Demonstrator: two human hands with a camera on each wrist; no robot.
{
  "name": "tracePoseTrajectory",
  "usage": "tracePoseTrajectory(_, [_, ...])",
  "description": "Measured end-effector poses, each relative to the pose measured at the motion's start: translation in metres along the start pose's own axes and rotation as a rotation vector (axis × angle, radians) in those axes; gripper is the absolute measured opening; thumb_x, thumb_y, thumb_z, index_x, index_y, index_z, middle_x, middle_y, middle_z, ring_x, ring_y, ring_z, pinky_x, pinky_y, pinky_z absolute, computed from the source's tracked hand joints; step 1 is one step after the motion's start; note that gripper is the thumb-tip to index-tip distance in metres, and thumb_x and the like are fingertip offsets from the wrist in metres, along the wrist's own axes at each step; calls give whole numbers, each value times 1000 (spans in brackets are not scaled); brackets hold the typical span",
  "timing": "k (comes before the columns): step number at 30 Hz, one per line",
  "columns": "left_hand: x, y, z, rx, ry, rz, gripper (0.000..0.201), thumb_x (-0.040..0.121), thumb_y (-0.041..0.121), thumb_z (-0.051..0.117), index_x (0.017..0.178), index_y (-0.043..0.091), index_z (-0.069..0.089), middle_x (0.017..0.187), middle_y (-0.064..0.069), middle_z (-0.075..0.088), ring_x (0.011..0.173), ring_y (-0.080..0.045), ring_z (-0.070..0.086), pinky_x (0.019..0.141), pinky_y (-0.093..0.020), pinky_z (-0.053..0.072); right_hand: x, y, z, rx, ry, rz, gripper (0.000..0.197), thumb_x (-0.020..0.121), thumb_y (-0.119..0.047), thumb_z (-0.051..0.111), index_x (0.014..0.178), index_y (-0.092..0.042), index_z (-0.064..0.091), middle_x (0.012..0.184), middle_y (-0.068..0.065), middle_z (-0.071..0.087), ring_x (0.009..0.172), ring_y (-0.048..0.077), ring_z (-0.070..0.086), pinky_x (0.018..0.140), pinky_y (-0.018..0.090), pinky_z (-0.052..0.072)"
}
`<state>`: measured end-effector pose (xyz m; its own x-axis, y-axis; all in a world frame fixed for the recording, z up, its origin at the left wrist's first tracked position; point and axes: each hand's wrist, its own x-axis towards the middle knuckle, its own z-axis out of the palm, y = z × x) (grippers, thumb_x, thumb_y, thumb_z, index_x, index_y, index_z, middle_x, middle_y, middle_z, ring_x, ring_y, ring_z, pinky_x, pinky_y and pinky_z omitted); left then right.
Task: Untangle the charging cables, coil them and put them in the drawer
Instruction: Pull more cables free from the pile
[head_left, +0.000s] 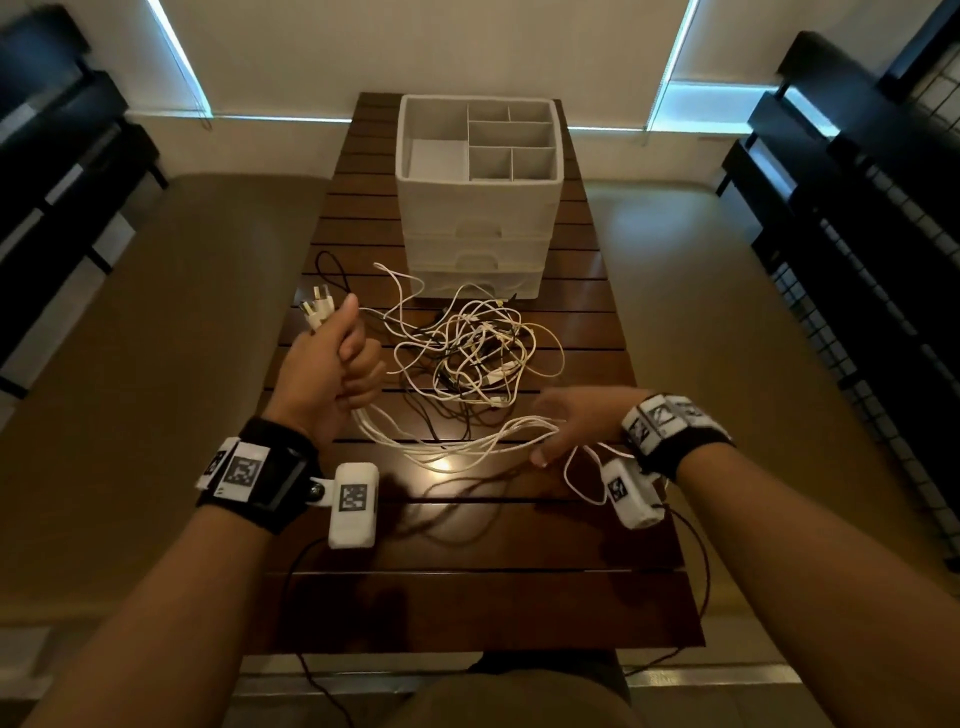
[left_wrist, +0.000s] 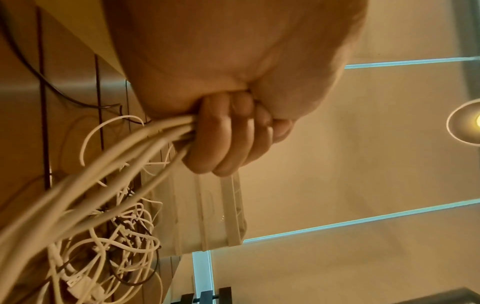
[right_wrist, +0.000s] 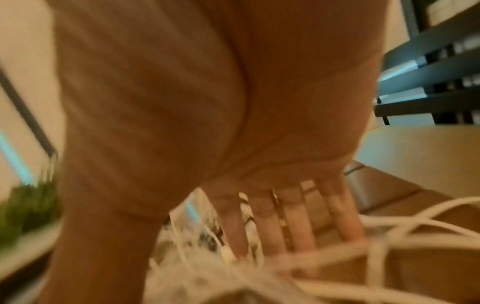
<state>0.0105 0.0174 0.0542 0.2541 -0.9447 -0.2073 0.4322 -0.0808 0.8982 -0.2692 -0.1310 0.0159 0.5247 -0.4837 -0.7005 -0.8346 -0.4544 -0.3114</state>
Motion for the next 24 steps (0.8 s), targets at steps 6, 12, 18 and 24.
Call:
tracePoseTrajectory(6, [-1, -11, -7, -54, -17, -12, 60, 110, 41, 41, 56, 16, 31, 45, 1, 21, 35, -13, 19, 36, -20, 24, 16, -4, -59, 529, 549, -127, 31, 100, -36, 65, 127, -18, 64, 114, 4, 69, 89, 15, 68, 87, 42, 61])
tracePoseTrajectory(12, [-7, -17, 3, 28, 36, -132, 57, 108, 40, 45, 57, 19, 31, 50, 3, 19, 38, -10, 16, 35, -14, 17, 69, -7, -45, 305, 478, 146, 38, 100, -30, 65, 132, -9, 63, 132, 19, 62, 111, 34, 68, 93, 46, 60])
tracePoseTrajectory(18, [-7, -21, 16, 191, 85, -141, 49, 107, 44, 50, 65, 18, 49, 53, 3, 26, 41, -12, 22, 38, -17, 21, 36, -53, -88, 559, 766, -186, 21, 107, -26, 56, 97, -13, 70, 83, 2, 69, 54, 5, 62, 56, 22, 52])
tracePoseTrajectory(24, [-2, -28, 26, 185, 37, -73, 47, 107, 44, 51, 87, 7, 72, 51, 3, 26, 39, -10, 19, 39, -16, 20, -13, -92, -119, 782, 872, -485, 22, 107, -22, 56, 104, -3, 67, 80, 8, 67, 58, 21, 64, 58, 38, 62])
